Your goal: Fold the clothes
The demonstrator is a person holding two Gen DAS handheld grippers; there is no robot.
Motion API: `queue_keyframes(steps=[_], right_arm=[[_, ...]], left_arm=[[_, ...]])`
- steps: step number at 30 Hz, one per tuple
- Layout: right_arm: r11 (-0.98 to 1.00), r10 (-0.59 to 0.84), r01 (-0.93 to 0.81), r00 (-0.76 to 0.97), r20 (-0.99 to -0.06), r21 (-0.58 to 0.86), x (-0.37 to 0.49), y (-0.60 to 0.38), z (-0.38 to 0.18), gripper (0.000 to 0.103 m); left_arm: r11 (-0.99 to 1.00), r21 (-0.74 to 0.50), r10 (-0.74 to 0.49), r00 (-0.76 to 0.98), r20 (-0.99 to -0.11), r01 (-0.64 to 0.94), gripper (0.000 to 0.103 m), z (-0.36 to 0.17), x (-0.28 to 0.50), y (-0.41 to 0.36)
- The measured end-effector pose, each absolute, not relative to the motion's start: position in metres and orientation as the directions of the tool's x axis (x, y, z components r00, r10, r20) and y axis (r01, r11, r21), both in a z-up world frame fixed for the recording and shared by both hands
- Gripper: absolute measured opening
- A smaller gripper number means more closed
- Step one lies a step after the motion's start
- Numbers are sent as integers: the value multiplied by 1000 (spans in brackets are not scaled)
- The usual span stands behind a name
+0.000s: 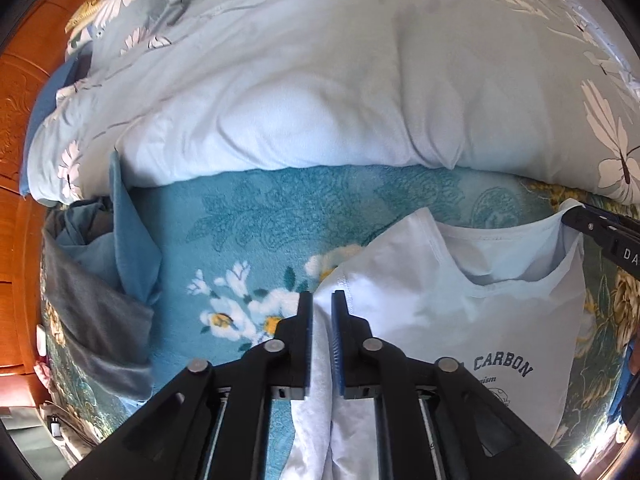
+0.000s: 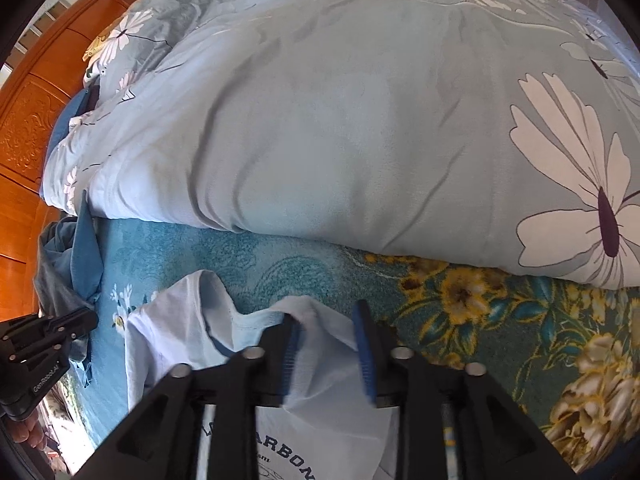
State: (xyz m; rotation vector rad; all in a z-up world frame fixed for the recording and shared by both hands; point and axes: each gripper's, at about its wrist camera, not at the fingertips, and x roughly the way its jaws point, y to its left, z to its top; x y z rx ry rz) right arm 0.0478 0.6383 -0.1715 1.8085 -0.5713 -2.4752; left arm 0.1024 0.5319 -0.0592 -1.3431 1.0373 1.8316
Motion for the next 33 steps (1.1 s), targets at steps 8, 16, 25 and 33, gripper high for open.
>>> queue_keyframes(steps=[8, 16, 25, 33], right_arm=[[-923, -222, -207, -399, -889, 324, 87, 646, -147, 51], [-897, -150, -335, -384, -911, 289, 154, 673, -149, 58], [-833, -213, -450, -276, -937, 322, 190, 680, -202, 58], [-790, -287, -464, -296, -911, 400, 172, 660, -213, 57]], left_arm=[[-418, 275, 86, -339, -937, -866, 49, -25, 137, 526], [-346, 286, 131, -348, -929, -893, 52, -2, 165, 520], [-317, 276, 141, -333, -932, -907, 53, 5, 178, 515], [-310, 273, 130, -324, -937, -911, 53, 8, 175, 499]])
